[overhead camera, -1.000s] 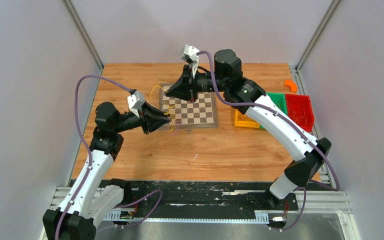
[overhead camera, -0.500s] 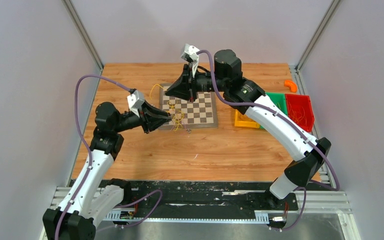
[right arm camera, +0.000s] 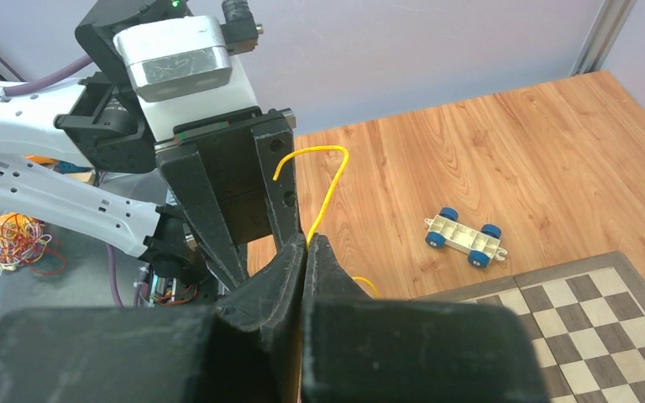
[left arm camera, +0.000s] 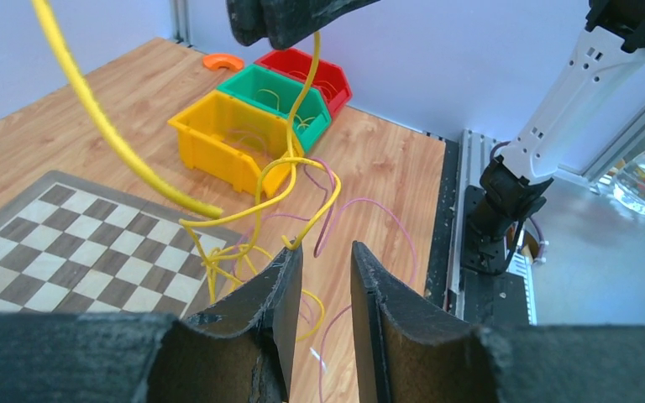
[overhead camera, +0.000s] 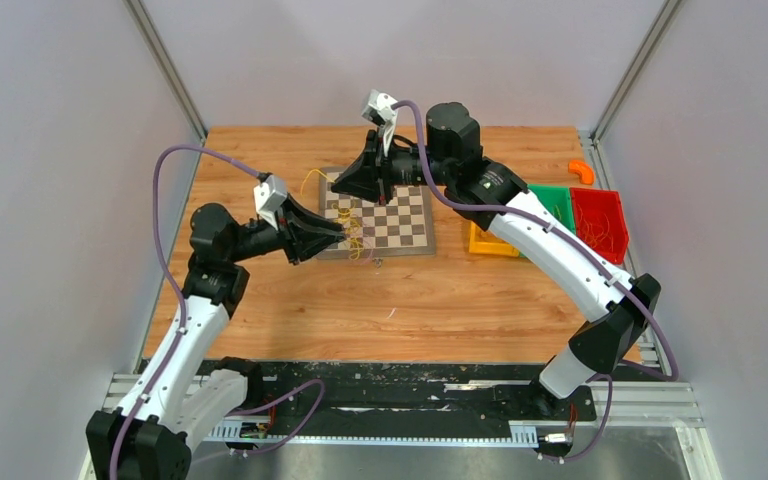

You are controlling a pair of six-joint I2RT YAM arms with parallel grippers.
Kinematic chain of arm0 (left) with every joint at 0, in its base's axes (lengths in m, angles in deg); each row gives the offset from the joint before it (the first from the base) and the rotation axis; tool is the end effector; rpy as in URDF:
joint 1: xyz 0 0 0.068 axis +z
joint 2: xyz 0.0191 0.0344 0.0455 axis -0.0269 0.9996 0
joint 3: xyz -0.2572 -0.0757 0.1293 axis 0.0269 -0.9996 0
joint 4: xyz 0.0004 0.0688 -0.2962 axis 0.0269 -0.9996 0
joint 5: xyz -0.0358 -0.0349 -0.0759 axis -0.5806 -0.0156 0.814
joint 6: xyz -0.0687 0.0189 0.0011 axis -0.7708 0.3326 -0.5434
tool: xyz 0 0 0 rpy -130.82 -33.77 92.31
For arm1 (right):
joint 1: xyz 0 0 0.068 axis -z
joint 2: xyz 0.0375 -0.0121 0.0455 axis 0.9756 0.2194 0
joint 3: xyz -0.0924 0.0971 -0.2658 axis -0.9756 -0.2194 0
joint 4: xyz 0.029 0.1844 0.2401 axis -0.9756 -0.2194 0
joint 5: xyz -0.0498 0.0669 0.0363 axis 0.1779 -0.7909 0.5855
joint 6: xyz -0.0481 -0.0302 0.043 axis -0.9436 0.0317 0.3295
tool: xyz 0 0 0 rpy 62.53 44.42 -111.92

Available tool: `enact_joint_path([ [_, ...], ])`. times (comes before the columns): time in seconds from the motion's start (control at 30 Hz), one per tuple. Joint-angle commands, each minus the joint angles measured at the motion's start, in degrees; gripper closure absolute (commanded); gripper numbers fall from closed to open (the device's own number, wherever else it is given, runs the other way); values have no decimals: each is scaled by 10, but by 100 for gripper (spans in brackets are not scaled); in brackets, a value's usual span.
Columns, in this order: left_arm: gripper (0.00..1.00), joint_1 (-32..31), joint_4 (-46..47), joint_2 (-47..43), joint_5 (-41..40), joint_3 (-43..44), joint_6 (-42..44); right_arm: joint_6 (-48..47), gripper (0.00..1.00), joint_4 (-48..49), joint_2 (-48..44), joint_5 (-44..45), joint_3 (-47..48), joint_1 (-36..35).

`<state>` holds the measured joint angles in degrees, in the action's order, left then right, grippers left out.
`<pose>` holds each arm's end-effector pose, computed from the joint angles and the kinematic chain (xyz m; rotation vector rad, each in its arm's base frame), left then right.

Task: Untangle the cables

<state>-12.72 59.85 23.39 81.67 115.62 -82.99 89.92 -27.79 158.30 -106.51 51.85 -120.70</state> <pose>0.2166 -0.0951 0.3623 0.7995 1.4214 -1.1864 0.2831 0.3197 0.4841 -1.1175 1.4580 1.1958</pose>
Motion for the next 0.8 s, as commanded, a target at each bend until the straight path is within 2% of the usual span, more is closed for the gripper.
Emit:
enact_joint_path([
  [0.0, 65, -4, 48, 14, -3, -2, -33, 16, 100, 29, -20, 11, 6, -2],
  [0.23, 67, -8, 70, 26, -7, -6, -56, 16, 100, 30, -21, 18, 3, -2],
  [0.3, 71, -9, 79, 27, -8, -8, -68, 14, 100, 30, -20, 24, 1, -2],
  [0.37, 79, -9, 87, 26, -7, -13, -85, 9, 100, 29, -21, 34, -2, 0],
  [0.4, 89, -9, 87, 23, -7, -16, -91, 6, 100, 30, -23, 40, -5, 2],
  [0.47, 99, -9, 70, 12, -17, -21, -86, -2, 100, 27, -33, 52, -17, 11],
  [0.63, 100, 14, -48, -45, -35, -25, -40, -75, 100, 5, -90, 98, -96, 77],
  [0.73, 100, 81, -122, -68, -24, -29, 2, -96, 100, -44, -136, 106, -154, 156],
  [0.77, 100, 95, -185, -74, -21, -27, 21, -109, 100, -65, -152, 114, -173, 183],
])
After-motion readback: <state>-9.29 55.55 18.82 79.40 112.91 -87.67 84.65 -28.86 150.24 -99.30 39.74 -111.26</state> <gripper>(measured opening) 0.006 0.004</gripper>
